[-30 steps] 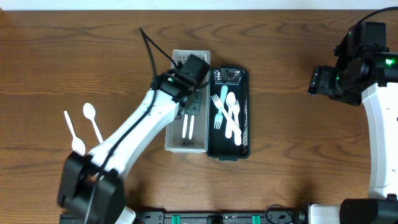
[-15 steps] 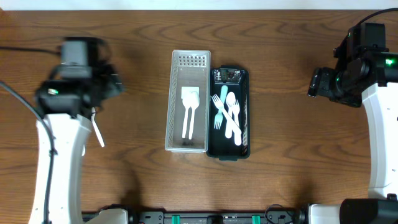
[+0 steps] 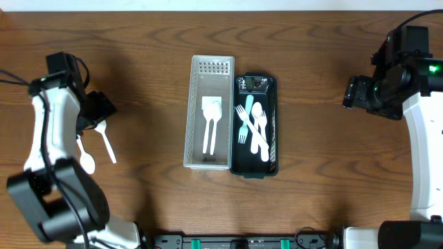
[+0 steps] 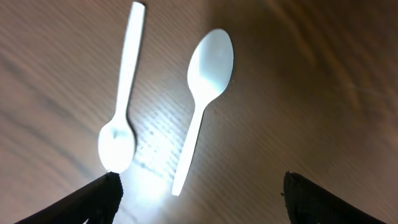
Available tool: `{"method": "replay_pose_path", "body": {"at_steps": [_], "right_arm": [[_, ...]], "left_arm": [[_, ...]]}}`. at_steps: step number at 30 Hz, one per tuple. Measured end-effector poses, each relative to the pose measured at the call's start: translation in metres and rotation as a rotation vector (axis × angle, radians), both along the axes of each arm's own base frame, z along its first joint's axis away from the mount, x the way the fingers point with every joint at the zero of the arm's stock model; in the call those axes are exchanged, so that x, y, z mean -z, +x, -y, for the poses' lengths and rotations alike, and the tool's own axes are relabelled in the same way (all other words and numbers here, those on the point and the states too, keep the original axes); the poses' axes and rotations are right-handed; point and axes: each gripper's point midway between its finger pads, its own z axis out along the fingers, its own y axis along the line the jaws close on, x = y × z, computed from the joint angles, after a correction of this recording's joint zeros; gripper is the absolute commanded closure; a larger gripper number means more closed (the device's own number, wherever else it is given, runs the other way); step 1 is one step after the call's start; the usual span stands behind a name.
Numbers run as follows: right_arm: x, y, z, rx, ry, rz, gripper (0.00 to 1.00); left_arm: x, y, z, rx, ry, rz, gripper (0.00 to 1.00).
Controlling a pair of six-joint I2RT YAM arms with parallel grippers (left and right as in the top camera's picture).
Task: Pack container
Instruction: 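Return the left gripper to the spoons and grasp another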
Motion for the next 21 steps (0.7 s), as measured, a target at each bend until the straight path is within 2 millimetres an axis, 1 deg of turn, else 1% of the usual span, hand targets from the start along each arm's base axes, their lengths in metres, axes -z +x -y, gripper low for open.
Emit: {"method": "replay_pose_path", "body": {"at_steps": [4,9,16,21], "right_arm": [[0.0,-0.001,0.0,0.0,0.0,-0.006,0.23],[0.001,-0.002,0.0,0.0,0.001,-0.01,0.23],[0.001,-0.003,0.0,0.0,0.001,-0.012,0.23],[0.001,-0.005,0.0,0.0,0.002,-0.021,0.23]], "left_arm": [[0.025,0.002,0.001,0.002,-0.026,-0.044,0.14],[0.048,0.001,0.004,0.008,-0.044,-0.06,0.14],[0.075,-0.009,0.01,0.013,-0.061,-0.061,0.14],[0.087,-0.014,0.01,0.005,-0.061,-0.053,0.14]]}}
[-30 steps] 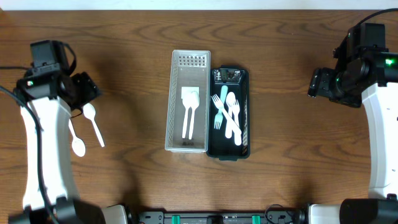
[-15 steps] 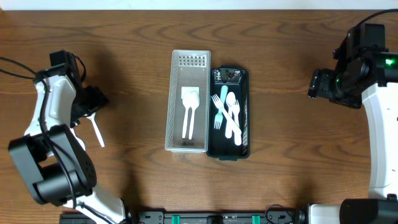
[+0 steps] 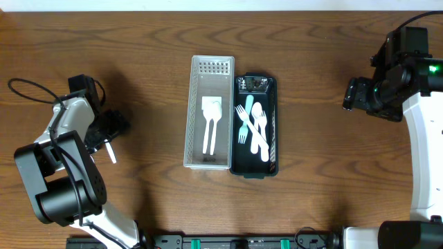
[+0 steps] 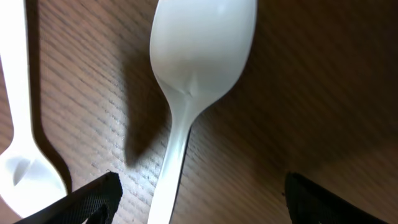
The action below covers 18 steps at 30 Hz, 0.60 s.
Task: Pack container
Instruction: 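Return the left gripper to the spoons and grasp another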
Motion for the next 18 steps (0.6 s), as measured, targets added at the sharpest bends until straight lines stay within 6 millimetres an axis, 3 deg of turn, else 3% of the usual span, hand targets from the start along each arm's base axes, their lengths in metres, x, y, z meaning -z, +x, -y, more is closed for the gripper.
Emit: {"method": "replay_pose_path", "body": {"at_steps": [13,16,18], "right_arm": [[0.0005,-0.002,-0.0002,0.0,0.001,-0.008,0.23],[0.0005,-0.002,-0.0002,0.0,0.001,-0.008,0.23],[0.0005,-0.0019,-0.0002,0.0,0.001,-0.008,0.23]], "left_arm": [[0.0034,0.002,-0.0106,-0.011,0.006,0.031,0.14],[0.0034,0.0021,-0.0108,-0.011,0.007,0.032,0.26],[0.0036,0.0017,-0.0106,-0.014,0.006,0.031,0.45]]}}
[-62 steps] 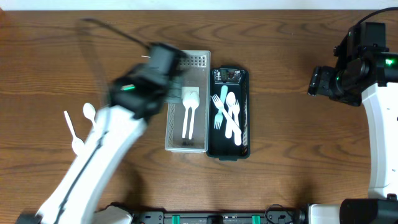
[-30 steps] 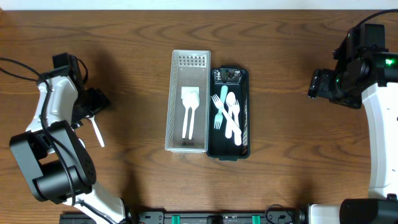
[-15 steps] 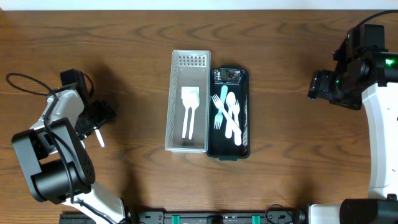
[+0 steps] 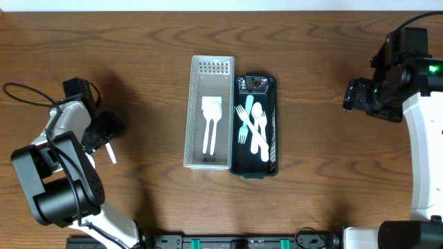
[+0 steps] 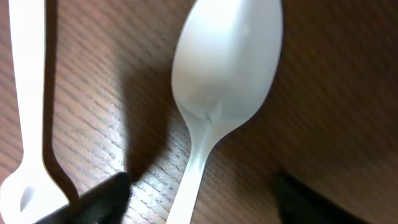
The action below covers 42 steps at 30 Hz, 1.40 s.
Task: Pack container
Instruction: 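Return the left gripper to the spoons and grasp another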
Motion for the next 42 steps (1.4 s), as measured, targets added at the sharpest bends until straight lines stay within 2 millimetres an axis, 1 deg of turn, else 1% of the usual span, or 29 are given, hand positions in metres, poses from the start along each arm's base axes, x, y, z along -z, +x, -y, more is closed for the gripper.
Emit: {"method": "replay_pose_path", "body": {"at_steps": [1,2,7,12,19,21,22,27,28,33,34,36,40,42], "right_arm": [[0.0,0.0,0.0001,0.0,0.0,0.0,0.23],[0.0,-0.0001,0.0,0.0,0.0,0.0,0.23],[0.0,-0.0001,0.0,0.0,0.0,0.0,0.23],[0.0,-0.0001,0.0001,0.0,0.0,0.0,0.23],[0.0,-0.0001,0.0001,0.0,0.0,0.0,0.23],[0.0,-0.0001,0.0001,0.0,0.0,0.0,0.24],[0.0,-0.0001,0.0001,0.0,0.0,0.0,0.24],[0.0,-0.0001,0.0001,0.0,0.0,0.0,0.24],[0.0,-0.0001,0.0001,0.0,0.0,0.0,0.24],[0.0,0.0,0.0001,0.0,0.0,0.0,0.24],[0.0,-0.0001,0.0001,0.0,0.0,0.0,0.24],[0.0,-0.0001,0.0001,0.0,0.0,0.0,0.24],[-0.0001,0.0003,0.0001,0.0,0.0,0.001,0.24],[-0.0001,0.0005,0.0001,0.0,-0.001,0.002,0.23]], "left_arm": [[0.0002,-0.0003,0.0001,0.007,0.0,-0.001,0.53],[0.0004,-0.0004,0.0002,0.007,0.0,-0.002,0.55],[0.0008,-0.0011,0.0006,0.01,-0.001,-0.004,0.56],[0.0009,-0.0013,0.0006,0.008,-0.001,-0.004,0.64],[0.001,-0.0015,0.0005,0.009,-0.001,-0.005,0.71],[0.001,-0.0015,0.0005,0.008,-0.001,-0.005,0.76],[0.001,-0.0016,0.0002,0.009,0.001,-0.005,0.79],[0.0011,-0.0019,0.0001,0.009,0.002,-0.007,0.81],[0.0011,-0.0019,0.0001,0.009,0.002,-0.007,0.85],[0.0011,-0.0019,0.0001,0.008,0.002,-0.007,0.87],[0.0011,-0.0019,0.0001,0.009,0.002,-0.007,0.91],[0.0012,-0.0021,0.0,0.007,0.003,-0.007,0.94],[0.001,-0.0021,0.0015,0.013,0.002,-0.009,0.94],[0.0006,-0.0044,0.0056,0.023,0.0,-0.023,0.94]]}}
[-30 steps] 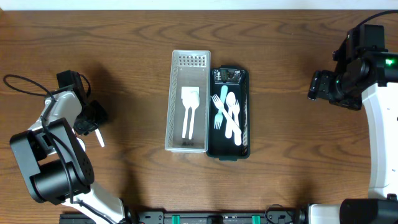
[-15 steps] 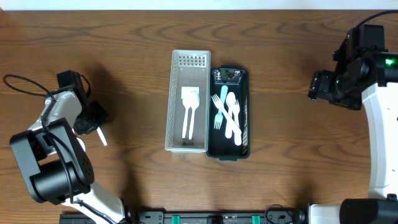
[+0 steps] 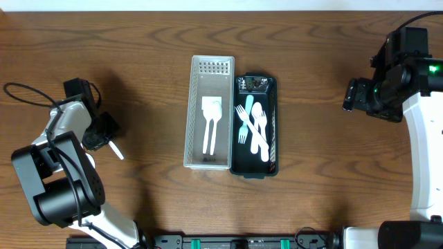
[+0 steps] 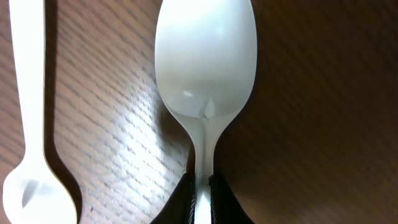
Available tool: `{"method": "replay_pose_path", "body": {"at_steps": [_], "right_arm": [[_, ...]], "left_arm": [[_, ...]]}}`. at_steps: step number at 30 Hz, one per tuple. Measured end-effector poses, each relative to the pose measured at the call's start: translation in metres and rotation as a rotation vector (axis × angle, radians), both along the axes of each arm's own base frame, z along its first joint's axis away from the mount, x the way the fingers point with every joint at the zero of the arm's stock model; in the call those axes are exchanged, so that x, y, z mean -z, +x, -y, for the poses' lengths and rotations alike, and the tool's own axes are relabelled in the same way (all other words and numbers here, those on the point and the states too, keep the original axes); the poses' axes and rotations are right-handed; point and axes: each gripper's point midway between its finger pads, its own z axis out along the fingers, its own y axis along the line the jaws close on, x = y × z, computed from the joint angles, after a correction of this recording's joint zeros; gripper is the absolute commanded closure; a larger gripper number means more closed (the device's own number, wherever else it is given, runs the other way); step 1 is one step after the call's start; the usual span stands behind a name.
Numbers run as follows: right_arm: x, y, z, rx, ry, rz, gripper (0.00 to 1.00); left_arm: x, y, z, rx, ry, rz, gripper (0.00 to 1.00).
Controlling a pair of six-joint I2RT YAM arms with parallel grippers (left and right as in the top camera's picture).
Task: Pack container
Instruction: 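Return the left gripper to the spoons and grasp another, then carry the white spoon into the white basket and release it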
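Note:
In the left wrist view a white plastic spoon [image 4: 205,56] lies bowl-up on the wood, and my left gripper [image 4: 202,202] is shut on its handle. A second white spoon [image 4: 28,112] lies just to its left. From overhead, the left gripper [image 3: 104,133] is at the table's left side with the spoon handle [image 3: 116,149] poking out; the second spoon is hidden under the arm. A grey basket [image 3: 196,104] holding two white utensils and a black tray [image 3: 271,124] with forks and spoons stand mid-table. My right gripper [image 3: 354,93] hovers far right, with nothing near it.
The left arm's black cable [image 3: 24,90] loops over the wood at the far left. The basket and tray stand side by side, touching. Bare wood lies between the left gripper and the basket.
The left gripper's fingers, then spread either side of the spoon handle, are now shut on it. Overhead, the protruding handle has swung slightly. The right arm has not moved.
My left gripper was open above two white spoons on the left of the table. It then sat low over the right-hand spoon, fingers straddling its handle, and stayed so. Now the fingers pinch that handle. The right arm, basket and tray stayed put.

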Motion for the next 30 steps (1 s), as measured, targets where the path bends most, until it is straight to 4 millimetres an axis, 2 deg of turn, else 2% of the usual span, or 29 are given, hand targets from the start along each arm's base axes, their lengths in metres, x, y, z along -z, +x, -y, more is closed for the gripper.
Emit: {"method": "replay_pose_path", "body": {"at_steps": [3,6,8,11,14,16,18,20,23,26,30], "right_arm": [[0.0,0.001,0.0,0.0,0.0,0.002,0.24],[0.0,0.001,0.0,0.0,0.0,0.004,0.24],[0.0,0.001,0.0,0.0,0.0,0.004,0.24],[0.0,0.001,0.0,0.0,0.0,0.005,0.23],[0.0,0.001,0.0,0.0,0.0,0.006,0.23],[-0.001,0.002,0.0,0.0,-0.001,0.008,0.23],[-0.001,0.003,0.0,0.0,-0.001,0.012,0.23],[-0.001,0.004,0.0,0.0,-0.001,0.016,0.23],[-0.001,0.005,0.0,0.0,-0.002,0.019,0.23],[-0.001,0.005,0.0,0.0,-0.002,0.019,0.23],[-0.001,0.004,0.0,0.0,-0.001,0.018,0.23]], "left_arm": [[-0.004,-0.005,0.015,0.039,-0.01,-0.03,0.94],[-0.023,-0.005,0.039,0.111,-0.008,-0.023,0.94],[-0.049,-0.002,0.059,0.179,0.006,0.021,0.94],[-0.101,0.011,0.093,0.293,0.034,0.155,0.94],[-0.159,0.019,0.142,0.439,0.044,0.331,0.94],[-0.183,0.015,0.171,0.526,0.036,0.413,0.94],[-0.198,0.007,0.204,0.617,0.014,0.472,0.94],[-0.204,0.001,0.233,0.695,-0.013,0.503,0.94],[-0.199,0.0,0.264,0.776,-0.037,0.513,0.94],[-0.18,0.006,0.285,0.821,-0.046,0.48,0.94],[-0.135,0.017,0.293,0.829,-0.038,0.371,0.94]]}}
